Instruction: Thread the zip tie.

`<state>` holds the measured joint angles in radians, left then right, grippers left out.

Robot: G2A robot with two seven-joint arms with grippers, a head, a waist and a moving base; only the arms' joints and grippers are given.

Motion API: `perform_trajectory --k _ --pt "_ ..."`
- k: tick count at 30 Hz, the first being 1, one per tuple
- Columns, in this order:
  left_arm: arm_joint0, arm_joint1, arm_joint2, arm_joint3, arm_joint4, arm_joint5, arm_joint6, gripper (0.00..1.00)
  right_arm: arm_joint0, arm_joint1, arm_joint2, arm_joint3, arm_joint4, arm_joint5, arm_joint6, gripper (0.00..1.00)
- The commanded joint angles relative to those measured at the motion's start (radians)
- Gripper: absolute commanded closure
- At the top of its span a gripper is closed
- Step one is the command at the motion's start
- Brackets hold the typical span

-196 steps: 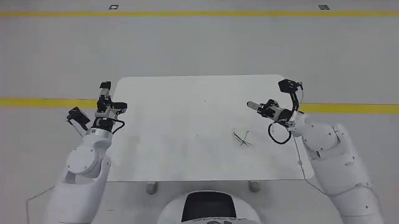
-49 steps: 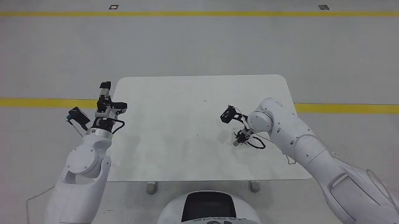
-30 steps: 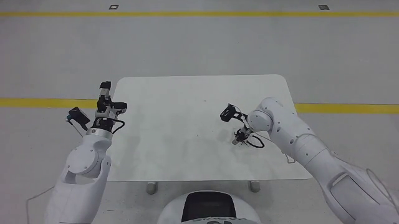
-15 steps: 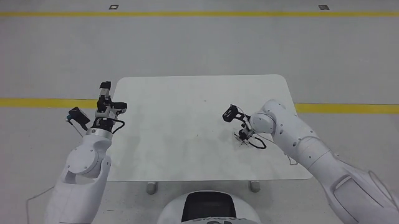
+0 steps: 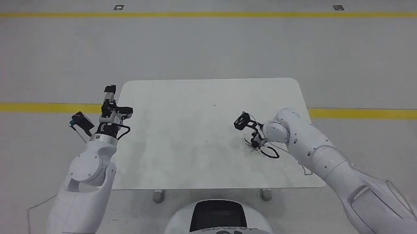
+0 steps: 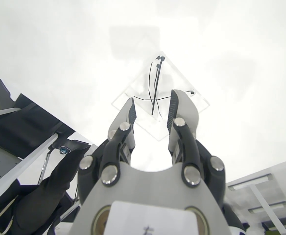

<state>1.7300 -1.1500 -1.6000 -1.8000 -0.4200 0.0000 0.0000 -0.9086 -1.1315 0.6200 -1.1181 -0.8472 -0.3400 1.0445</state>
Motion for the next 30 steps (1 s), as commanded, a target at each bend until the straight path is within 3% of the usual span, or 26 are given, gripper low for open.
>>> perform_trajectory --k 1,20,30 --pt "0.000 0.000 0.000 0.000 0.000 0.000 0.000 0.00 0.006 -0.002 -0.011 0.009 0.008 0.000 -0.003 0.73" --pt "0.000 0.000 0.000 0.000 0.000 0.000 0.000 0.00 0.108 -0.056 -0.157 0.167 0.086 0.000 -0.041 0.80" --pt "0.000 0.000 0.000 0.000 0.000 0.000 0.000 0.00 0.140 -0.086 -0.220 0.242 0.114 0.000 -0.078 0.79"
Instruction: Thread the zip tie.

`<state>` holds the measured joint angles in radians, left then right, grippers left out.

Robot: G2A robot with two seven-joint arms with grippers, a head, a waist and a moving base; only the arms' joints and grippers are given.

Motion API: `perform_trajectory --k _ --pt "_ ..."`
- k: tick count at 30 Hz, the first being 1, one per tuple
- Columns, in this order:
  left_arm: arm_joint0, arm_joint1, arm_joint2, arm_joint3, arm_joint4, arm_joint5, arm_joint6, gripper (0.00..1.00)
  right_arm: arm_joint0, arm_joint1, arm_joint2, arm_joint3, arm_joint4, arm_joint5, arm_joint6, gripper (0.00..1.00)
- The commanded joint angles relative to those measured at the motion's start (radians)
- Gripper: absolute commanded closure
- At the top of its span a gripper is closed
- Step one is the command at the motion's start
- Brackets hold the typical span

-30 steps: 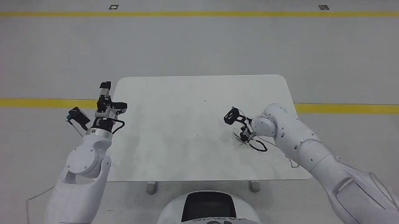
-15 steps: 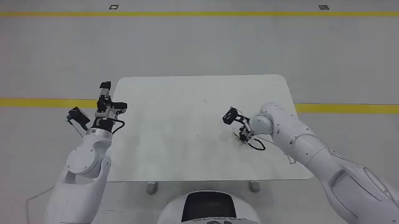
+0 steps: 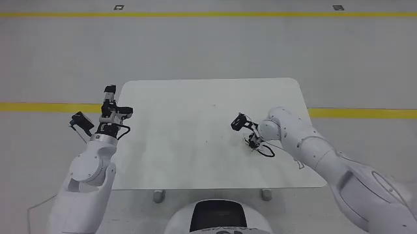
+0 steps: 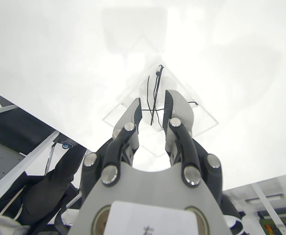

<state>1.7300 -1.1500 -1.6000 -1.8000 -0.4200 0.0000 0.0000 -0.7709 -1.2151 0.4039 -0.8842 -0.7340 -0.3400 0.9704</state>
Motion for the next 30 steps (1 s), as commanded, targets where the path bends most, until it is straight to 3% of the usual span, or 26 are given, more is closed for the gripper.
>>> perform_trajectory --k 1,14,30 --pt "0.000 0.000 0.000 0.000 0.000 0.000 0.000 0.00 0.006 -0.005 -0.009 0.016 0.000 0.000 -0.008 0.79" --pt "0.000 0.000 0.000 0.000 0.000 0.000 0.000 0.00 0.029 -0.048 -0.038 0.105 -0.001 0.000 -0.047 0.85" --pt "0.000 0.000 0.000 0.000 0.000 0.000 0.000 0.00 0.037 -0.075 -0.039 0.156 -0.024 0.000 -0.084 0.87"
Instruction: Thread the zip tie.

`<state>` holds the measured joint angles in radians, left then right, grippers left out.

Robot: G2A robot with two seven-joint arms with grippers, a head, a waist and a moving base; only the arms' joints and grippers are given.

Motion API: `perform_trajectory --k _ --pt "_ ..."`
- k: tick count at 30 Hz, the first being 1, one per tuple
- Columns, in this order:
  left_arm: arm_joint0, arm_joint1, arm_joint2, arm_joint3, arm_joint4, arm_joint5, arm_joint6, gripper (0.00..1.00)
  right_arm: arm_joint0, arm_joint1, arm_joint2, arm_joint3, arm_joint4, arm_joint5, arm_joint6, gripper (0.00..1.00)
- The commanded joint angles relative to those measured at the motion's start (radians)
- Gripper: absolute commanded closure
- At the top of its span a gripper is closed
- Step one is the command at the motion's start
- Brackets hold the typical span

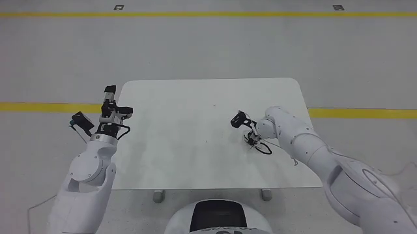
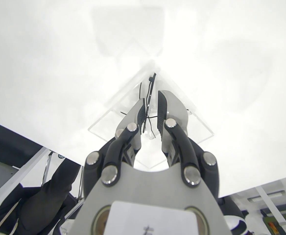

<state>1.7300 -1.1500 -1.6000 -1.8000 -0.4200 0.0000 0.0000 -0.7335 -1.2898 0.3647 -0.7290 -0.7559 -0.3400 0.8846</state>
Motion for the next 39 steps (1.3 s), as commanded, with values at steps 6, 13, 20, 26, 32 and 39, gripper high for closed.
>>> perform_trajectory --k 6,13,20,26,32,39 --pt "0.000 0.000 0.000 0.000 0.000 0.000 0.000 0.00 -0.003 -0.008 0.003 0.004 -0.016 0.000 0.012 0.95" --pt "0.000 0.000 0.000 0.000 0.000 0.000 0.000 0.00 -0.004 -0.016 0.007 0.011 -0.016 0.000 0.027 0.95" --pt "0.000 0.000 0.000 0.000 0.000 0.000 0.000 0.00 -0.005 -0.020 0.007 0.017 -0.017 0.000 0.027 0.95" --pt "0.000 0.000 0.000 0.000 0.000 0.000 0.000 0.00 -0.005 -0.025 0.008 0.024 -0.020 0.000 0.028 0.94" --pt "0.000 0.000 0.000 0.000 0.000 0.000 0.000 0.00 -0.003 -0.031 0.011 0.032 -0.021 0.000 0.024 0.91" --pt "0.000 0.000 0.000 0.000 0.000 0.000 0.000 0.00 -0.003 -0.032 0.013 0.035 -0.026 0.000 0.022 0.90"
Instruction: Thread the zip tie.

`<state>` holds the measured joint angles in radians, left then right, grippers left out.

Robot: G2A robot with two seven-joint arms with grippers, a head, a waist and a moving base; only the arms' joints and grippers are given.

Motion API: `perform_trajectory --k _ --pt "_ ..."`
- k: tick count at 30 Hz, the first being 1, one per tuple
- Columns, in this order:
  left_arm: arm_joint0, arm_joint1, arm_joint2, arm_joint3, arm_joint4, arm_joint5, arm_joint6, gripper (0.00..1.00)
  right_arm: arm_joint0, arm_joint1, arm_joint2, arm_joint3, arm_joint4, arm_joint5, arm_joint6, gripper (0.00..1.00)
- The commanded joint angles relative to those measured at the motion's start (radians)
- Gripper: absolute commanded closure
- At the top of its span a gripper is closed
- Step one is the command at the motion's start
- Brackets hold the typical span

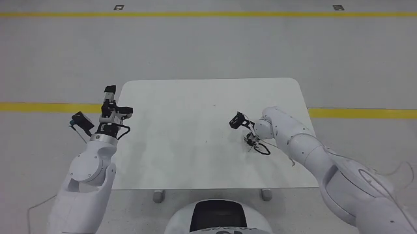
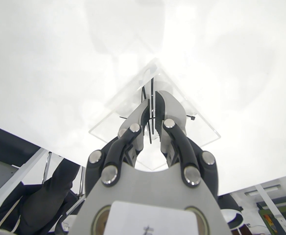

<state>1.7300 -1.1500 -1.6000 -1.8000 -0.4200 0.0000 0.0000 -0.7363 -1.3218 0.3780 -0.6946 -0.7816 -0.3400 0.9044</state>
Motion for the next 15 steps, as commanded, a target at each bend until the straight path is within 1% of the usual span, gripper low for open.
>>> perform_trajectory --k 1,5,7,8,9,15 --pt "0.000 0.000 0.000 0.000 0.000 0.000 0.000 0.00 0.000 -0.001 0.000 0.001 -0.001 0.000 0.005 0.89" --pt "0.000 0.000 0.000 0.000 0.000 0.000 0.000 0.00 0.000 -0.005 -0.002 0.004 0.000 0.000 0.016 0.90" --pt "0.000 0.000 0.000 0.000 0.000 0.000 0.000 0.00 0.000 -0.007 -0.003 0.007 0.001 0.000 0.016 0.93" --pt "0.000 0.000 0.000 0.000 0.000 0.000 0.000 0.00 0.001 -0.008 -0.003 0.009 0.001 0.000 0.016 0.98" --pt "0.000 0.000 0.000 0.000 0.000 0.000 0.000 0.00 0.001 -0.009 -0.004 0.011 0.001 0.000 0.017 1.00" --pt "0.000 0.000 0.000 0.000 0.000 0.000 0.000 0.00 0.006 -0.014 -0.003 0.023 -0.003 0.000 0.015 1.00"
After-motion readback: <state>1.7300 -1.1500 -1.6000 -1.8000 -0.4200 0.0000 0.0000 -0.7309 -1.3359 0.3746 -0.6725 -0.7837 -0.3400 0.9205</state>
